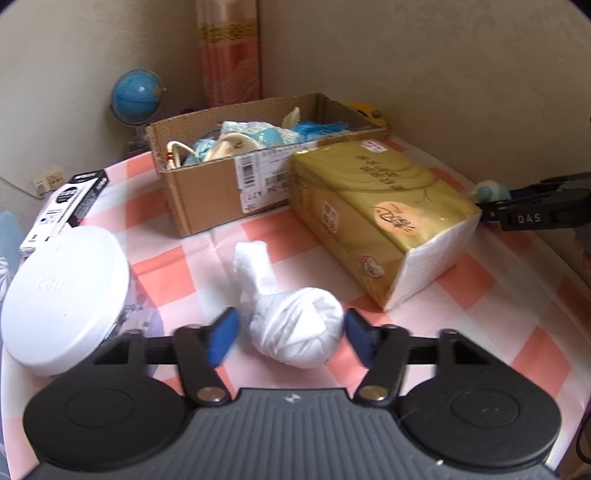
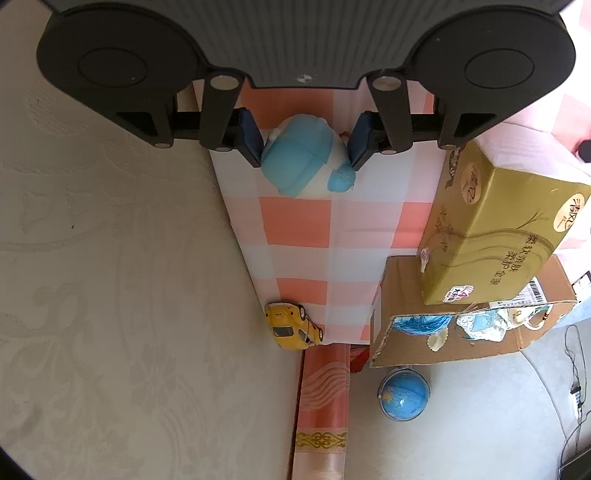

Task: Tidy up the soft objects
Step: 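Close the left gripper on the white bundle while the right grasps the blue plush ball, then carry the white bundle over the box and open the left gripper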

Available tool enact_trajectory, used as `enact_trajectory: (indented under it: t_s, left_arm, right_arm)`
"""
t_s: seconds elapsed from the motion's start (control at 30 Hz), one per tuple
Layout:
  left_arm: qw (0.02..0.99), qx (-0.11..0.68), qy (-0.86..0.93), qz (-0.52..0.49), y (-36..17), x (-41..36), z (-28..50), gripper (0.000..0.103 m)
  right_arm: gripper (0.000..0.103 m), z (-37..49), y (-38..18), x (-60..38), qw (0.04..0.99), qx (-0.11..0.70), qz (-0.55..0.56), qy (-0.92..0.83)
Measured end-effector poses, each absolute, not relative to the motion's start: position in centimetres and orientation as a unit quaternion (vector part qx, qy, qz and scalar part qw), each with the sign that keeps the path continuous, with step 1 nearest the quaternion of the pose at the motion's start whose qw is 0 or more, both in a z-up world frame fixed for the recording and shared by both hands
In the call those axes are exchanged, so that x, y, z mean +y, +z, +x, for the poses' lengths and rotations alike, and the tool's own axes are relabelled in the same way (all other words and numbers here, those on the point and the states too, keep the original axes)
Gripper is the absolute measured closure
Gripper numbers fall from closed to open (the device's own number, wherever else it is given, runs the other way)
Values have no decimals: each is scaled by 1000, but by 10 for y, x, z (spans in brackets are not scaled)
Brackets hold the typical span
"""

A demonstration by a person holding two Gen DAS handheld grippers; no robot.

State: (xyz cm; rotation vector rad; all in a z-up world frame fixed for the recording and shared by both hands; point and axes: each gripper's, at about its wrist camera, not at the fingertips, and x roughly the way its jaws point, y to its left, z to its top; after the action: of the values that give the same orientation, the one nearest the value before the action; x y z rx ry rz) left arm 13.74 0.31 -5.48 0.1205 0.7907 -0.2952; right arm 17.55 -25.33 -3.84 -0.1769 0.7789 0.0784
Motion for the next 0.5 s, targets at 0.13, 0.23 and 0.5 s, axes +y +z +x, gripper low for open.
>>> enact_trajectory:
  t_s: [0.13, 0.23, 0.5]
  left_arm:
    - [908, 384, -153, 70, -53, 2, 138, 51]
    - [905, 386, -162, 69, -47, 5, 136, 51]
    - [899, 385, -191, 87, -10, 13, 135, 51]
  right_arm:
    - [49, 170, -34, -252, 921, 376, -91, 40]
    - [49, 165, -28, -251, 923, 372, -91, 43]
    - [49, 154, 1, -248, 929, 351, -99, 64]
